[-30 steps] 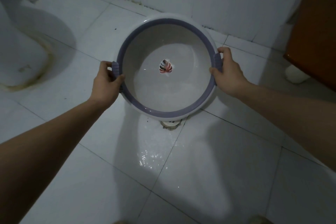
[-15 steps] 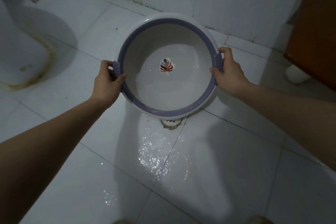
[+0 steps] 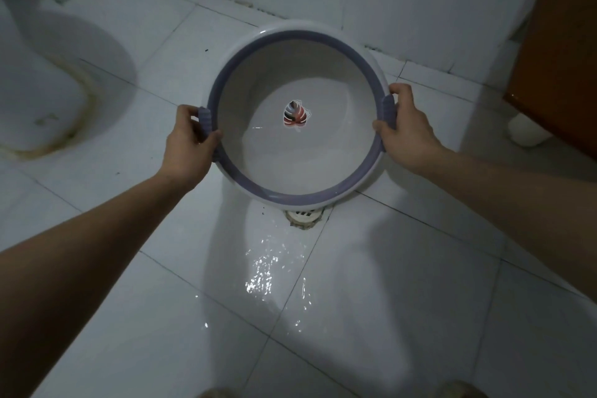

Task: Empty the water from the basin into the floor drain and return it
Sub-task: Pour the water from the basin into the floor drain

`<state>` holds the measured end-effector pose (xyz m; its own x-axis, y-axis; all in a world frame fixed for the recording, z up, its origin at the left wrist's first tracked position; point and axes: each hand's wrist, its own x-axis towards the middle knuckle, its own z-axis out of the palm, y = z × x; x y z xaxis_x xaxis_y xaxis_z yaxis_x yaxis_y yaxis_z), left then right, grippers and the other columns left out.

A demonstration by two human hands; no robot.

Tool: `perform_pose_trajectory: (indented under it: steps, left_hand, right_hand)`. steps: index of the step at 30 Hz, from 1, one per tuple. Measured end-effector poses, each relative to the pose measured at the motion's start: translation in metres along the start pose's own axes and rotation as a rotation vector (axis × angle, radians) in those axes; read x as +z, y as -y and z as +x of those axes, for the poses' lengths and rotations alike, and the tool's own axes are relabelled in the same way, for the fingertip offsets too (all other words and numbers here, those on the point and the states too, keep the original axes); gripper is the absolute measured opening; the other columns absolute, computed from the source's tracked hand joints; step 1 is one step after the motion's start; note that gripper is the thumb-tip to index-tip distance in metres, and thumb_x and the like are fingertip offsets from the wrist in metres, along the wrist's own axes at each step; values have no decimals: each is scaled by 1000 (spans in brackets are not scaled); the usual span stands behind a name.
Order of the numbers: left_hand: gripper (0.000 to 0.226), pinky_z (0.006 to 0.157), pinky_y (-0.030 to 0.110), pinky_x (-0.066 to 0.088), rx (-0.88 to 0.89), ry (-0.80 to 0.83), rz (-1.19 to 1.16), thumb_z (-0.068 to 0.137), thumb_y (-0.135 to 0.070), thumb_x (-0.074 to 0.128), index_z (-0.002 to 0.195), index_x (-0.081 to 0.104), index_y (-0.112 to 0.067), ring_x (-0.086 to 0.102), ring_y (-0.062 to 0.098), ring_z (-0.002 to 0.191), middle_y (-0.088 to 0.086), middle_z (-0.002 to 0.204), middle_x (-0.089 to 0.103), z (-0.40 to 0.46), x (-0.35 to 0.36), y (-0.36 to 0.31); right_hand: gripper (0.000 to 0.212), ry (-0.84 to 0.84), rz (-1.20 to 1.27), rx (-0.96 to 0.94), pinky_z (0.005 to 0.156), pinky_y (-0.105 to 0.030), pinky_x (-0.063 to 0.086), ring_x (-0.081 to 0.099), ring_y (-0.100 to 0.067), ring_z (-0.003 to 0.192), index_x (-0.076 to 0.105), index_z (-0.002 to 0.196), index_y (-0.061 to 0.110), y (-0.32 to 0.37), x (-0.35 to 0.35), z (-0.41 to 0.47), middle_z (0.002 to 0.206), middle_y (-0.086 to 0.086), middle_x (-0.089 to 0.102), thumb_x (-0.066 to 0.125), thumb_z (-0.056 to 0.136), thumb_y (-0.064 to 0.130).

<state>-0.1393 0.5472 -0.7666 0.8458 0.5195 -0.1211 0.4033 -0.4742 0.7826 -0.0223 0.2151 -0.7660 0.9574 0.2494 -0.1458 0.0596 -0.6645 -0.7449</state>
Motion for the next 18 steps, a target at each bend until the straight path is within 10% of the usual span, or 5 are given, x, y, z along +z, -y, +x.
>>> perform_pose_trajectory:
  steps: [18]
  left_hand:
    - [35, 60, 19, 51, 30, -3, 64, 101, -19, 57, 131, 40, -15, 65, 26, 90, 8, 112, 62, -6, -2, 4]
  right_hand:
    - [49, 20, 23, -20, 74, -33, 49, 62, -25, 92, 26, 139, 23, 3, -2, -8, 111, -7, 56, 54, 100, 13]
